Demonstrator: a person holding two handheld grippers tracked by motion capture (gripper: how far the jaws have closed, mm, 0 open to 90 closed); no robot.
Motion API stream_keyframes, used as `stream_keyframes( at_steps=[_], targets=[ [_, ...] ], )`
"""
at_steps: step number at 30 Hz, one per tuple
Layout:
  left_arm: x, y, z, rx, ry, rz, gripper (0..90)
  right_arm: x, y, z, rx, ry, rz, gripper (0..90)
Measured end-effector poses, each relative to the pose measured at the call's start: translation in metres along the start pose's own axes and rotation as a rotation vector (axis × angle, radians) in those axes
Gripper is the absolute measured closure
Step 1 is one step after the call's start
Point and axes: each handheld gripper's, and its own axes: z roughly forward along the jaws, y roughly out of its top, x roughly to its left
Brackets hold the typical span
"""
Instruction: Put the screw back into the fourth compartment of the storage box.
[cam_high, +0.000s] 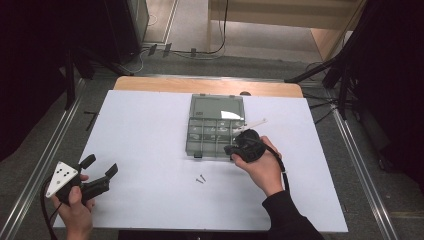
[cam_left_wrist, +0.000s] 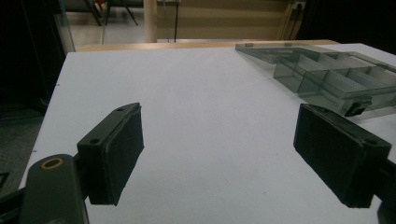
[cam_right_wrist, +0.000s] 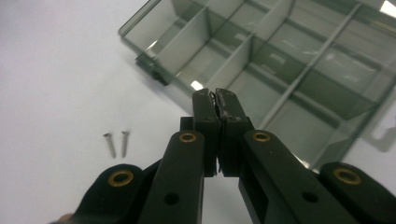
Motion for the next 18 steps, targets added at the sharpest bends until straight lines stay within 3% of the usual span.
stream_keyframes(
  at_steps=[18],
  targets=[
    [-0.001,0.000,0.001,-0.001,-0.002,0.001,16.3,-0.049,0.034,0.006,0.034,-0.115,0.059,90.0]
  ],
)
